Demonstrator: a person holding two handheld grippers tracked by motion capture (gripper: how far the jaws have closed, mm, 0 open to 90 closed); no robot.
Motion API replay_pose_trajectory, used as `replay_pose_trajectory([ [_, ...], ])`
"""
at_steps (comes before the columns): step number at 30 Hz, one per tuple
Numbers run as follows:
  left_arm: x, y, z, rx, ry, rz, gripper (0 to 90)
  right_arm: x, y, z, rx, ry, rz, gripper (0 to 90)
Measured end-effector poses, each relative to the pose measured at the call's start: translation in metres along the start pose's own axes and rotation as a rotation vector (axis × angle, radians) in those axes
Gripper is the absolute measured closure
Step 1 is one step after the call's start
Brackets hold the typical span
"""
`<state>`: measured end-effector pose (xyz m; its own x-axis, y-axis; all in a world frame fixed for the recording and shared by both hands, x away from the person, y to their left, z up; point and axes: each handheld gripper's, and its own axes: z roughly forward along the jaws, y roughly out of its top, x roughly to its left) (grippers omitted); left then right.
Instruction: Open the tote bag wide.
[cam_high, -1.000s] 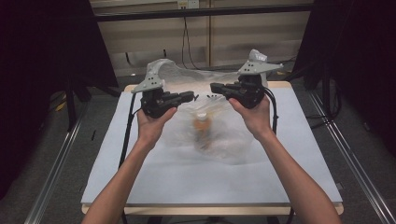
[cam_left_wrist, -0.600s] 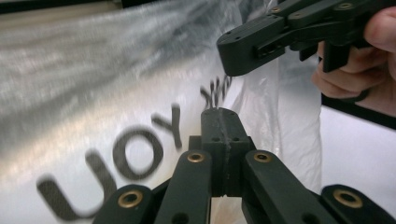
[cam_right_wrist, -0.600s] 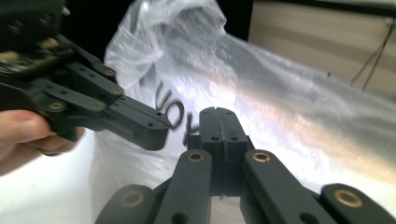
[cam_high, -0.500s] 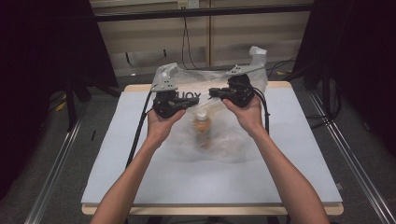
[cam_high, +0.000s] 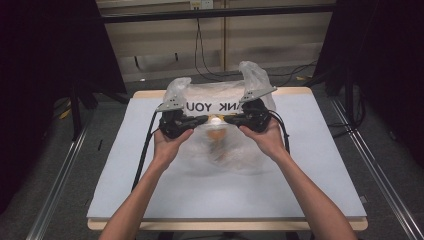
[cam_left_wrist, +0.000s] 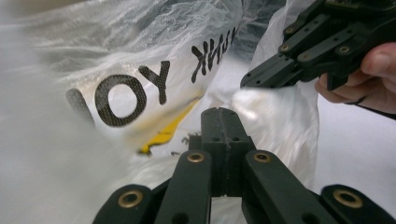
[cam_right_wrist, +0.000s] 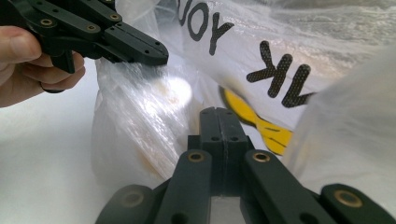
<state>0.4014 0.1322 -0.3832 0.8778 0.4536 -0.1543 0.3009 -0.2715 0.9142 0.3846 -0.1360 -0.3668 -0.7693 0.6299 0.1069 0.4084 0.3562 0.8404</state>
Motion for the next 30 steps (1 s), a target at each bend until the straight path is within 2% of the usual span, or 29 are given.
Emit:
replay_pose_trajectory([
  [3,0.003,-0.008,0.002,0.024,0.010,-0.002,90.0,-0.002,-0.007,0.005,0.007,0.009,0.007,90.0],
  [7,0.003,-0.013,0.000,0.017,-0.014,-0.014,90.0,-0.002,-0.016,0.007,0.002,0.023,0.033,90.0],
  [8,0.000,-0.012,-0.001,0.018,-0.018,-0.002,90.0,0.002,-0.016,0.002,-0.026,0.047,0.028,90.0],
  [12,-0.007,-0.013,-0.002,0.068,-0.001,0.029,90.0,0.009,-0.016,-0.001,-0.002,0.042,0.005,90.0],
  [14,-0.005,-0.018,-0.002,0.073,0.009,0.026,90.0,0.009,-0.021,0.000,0.014,0.040,0.004,90.0],
  [20,0.008,-0.037,0.007,0.114,0.018,-0.002,90.0,-0.008,-0.047,0.008,0.050,0.027,0.040,90.0],
  [23,0.010,-0.041,0.009,0.114,0.018,-0.015,90.0,-0.015,-0.056,0.013,0.057,0.026,0.061,90.0],
  [24,0.012,-0.046,0.012,0.142,0.030,-0.002,90.0,-0.017,-0.060,0.015,0.063,0.033,0.068,90.0],
  [28,0.015,-0.055,0.018,0.164,0.031,-0.017,90.0,-0.021,-0.072,0.021,0.082,0.037,0.087,90.0],
  [29,0.017,-0.059,0.021,0.196,0.034,-0.013,90.0,-0.024,-0.080,0.023,0.098,0.037,0.097,90.0],
  [30,0.017,-0.059,0.021,0.196,0.034,-0.013,90.0,-0.024,-0.082,0.024,0.104,0.033,0.099,90.0],
])
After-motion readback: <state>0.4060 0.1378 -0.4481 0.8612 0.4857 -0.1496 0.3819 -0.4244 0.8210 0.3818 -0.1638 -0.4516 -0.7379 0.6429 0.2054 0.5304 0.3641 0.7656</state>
